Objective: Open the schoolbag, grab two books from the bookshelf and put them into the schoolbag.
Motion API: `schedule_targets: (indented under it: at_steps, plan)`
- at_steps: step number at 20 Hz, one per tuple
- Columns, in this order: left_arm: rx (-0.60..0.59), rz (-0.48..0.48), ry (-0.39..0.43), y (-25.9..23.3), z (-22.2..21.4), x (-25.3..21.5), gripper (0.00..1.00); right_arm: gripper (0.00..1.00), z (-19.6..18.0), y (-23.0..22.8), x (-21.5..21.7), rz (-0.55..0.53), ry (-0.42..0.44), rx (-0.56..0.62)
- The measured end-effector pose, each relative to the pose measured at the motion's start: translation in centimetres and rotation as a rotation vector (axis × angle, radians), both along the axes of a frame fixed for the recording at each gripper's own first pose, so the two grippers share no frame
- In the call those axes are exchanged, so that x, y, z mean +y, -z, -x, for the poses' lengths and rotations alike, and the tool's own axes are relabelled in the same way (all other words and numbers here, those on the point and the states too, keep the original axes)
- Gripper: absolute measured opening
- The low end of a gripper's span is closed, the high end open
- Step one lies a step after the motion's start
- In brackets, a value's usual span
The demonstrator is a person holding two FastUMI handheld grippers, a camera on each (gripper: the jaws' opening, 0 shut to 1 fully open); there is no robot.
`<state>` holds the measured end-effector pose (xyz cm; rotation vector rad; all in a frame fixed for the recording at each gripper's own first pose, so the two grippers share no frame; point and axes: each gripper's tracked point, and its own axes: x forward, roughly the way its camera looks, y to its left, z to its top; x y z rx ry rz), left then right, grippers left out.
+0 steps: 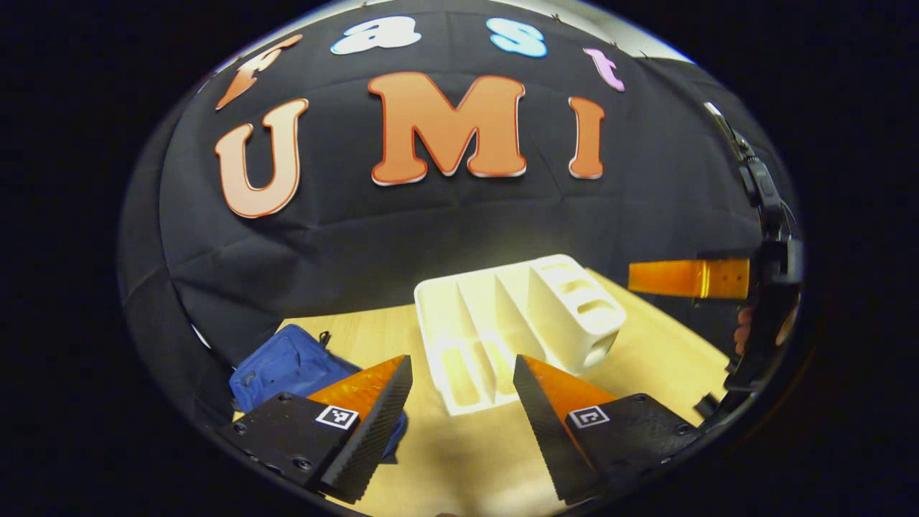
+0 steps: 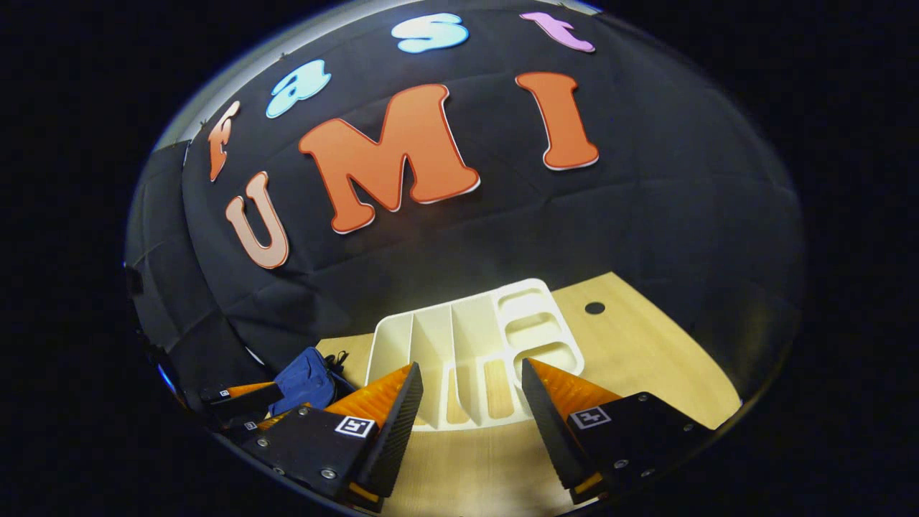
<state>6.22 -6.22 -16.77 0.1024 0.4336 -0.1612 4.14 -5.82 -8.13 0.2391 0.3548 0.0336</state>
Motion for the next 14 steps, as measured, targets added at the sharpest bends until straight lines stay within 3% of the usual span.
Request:
schedule_targets:
  at_steps: [7, 14]
  plan:
    - [-0.270, 0.163, -0.013, -7.6, 0.5, -4.8, 0.90, 0.84, 0.8, -4.7, -1.6, 0.098, -0.015, -0.152]
    - [-0.398, 0.210, -0.041, -11.3, 0.5, -6.7, 0.90, 0.84, 2.5, -6.6, -0.7, 0.189, -0.069, -0.253]
